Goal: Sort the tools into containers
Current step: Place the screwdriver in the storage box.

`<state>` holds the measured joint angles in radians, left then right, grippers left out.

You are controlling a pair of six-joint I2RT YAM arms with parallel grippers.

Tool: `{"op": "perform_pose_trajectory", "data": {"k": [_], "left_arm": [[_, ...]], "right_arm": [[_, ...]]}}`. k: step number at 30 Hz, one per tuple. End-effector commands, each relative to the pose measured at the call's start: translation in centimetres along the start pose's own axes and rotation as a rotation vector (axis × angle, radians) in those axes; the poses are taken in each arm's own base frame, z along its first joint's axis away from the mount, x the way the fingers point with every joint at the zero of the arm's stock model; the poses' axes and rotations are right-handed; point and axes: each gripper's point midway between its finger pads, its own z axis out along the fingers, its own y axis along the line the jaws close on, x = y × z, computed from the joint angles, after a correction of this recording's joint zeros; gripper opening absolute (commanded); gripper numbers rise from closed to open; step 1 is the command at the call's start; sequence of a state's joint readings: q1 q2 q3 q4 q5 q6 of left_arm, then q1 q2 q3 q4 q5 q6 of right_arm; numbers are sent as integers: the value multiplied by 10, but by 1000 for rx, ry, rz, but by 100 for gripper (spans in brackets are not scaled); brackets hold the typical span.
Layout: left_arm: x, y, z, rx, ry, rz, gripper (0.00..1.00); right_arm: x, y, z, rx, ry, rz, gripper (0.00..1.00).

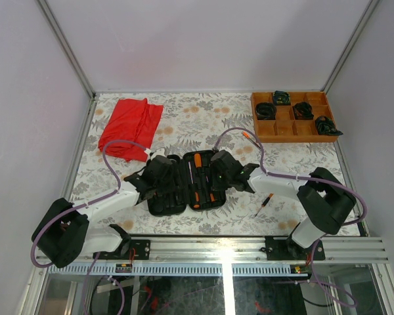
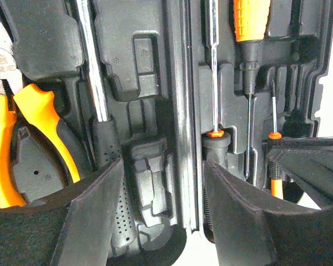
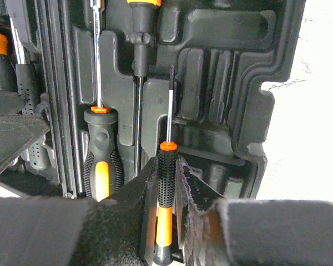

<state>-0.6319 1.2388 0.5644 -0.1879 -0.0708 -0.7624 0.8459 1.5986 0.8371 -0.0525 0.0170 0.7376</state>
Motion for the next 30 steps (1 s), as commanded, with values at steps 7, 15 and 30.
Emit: {"op": "perform_pose_trajectory", "data": {"k": [7, 15, 30], "left_arm": [[3, 6, 1, -25, 21, 0, 59], [4, 7, 1, -27, 23, -2, 59], [6, 7, 3, -27, 28, -2, 59]], "right_arm": [[-10, -2, 0, 51, -29, -14, 20], [-16, -2, -12, 55, -48, -24, 31], [-27, 12, -29, 24, -42, -92, 30]]}}
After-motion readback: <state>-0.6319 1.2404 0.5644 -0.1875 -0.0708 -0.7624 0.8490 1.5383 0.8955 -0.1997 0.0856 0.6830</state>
